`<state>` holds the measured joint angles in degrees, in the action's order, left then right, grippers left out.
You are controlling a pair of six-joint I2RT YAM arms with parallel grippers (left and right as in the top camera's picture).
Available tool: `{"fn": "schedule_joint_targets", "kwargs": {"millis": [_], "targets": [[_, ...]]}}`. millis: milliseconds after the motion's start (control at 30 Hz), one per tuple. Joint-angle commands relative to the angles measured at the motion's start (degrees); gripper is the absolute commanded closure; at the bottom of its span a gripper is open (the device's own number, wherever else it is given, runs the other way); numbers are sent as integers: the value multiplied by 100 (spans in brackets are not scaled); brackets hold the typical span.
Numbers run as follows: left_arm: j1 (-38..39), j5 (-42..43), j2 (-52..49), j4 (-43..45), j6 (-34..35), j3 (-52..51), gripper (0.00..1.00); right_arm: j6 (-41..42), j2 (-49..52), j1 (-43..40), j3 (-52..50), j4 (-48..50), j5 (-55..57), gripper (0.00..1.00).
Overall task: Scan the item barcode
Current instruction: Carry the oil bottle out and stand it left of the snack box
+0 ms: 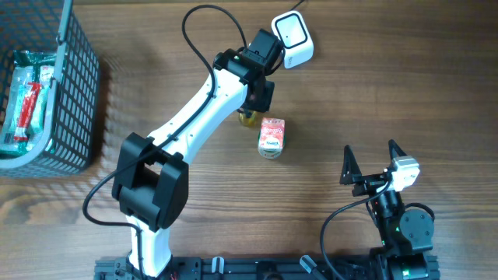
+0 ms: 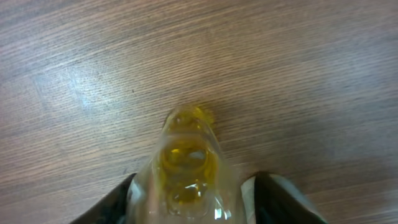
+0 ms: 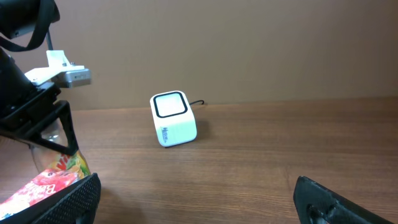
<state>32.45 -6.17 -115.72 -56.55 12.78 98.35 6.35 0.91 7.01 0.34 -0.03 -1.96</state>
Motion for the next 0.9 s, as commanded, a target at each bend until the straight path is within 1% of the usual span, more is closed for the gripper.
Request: {"fn": "schedule_joint_targets", "kwargs": {"millis": [0,33,67,100,200,333,400,467,533,600,667,700,767,867], "targets": [[-48,-76,50,-2,-61,-74,37,-31,-11,-2,-4,13,-87,0],[-48,-76,50,-7,-61,-74,28,-33,-11,-2,-4,13,-87,0],[-46,-74,52,-20,-61,-74,22,-33,-11,0,-4,13,-87,0],[-46,-76,55,-22,-63,-72,19,-31,-11,-2,-4,13,-87,0],[-74,-79,236,26,-164,-39,15,-31,-11,-2,-4,13,-87,0],[-179,-79,614,22,-232,129,6,-35,-11,-2,-4,13,-87,0],[-293,-116,922,24,-361,256,5,-31,-11,0,-4,13,-87,0],[-444,-341,1259,22,-363,420,1,-31,-11,-2,-4,13,-87,0],[-612,-535,1600,42,-363,577,0,-33,-11,0,-4,13,-87,0],[-782,-546,1906,20,-450,758,0,-33,-11,-2,-4,13,-87,0],[-1132,-560,2457,24,-1019,979,0,-33,-11,0,-4,13,-87,0],[-1239,-612,2590,26,-1139,1021,0,-31,-11,0,-4,13,-87,0],[-1558,-997,2951,46,-1416,1064,0,-33,-11,-2,-4,13,-87,0],[-2192,-1484,3405,87,-1781,1064,0,-31,-11,-2,-4,13,-87,0]]}}
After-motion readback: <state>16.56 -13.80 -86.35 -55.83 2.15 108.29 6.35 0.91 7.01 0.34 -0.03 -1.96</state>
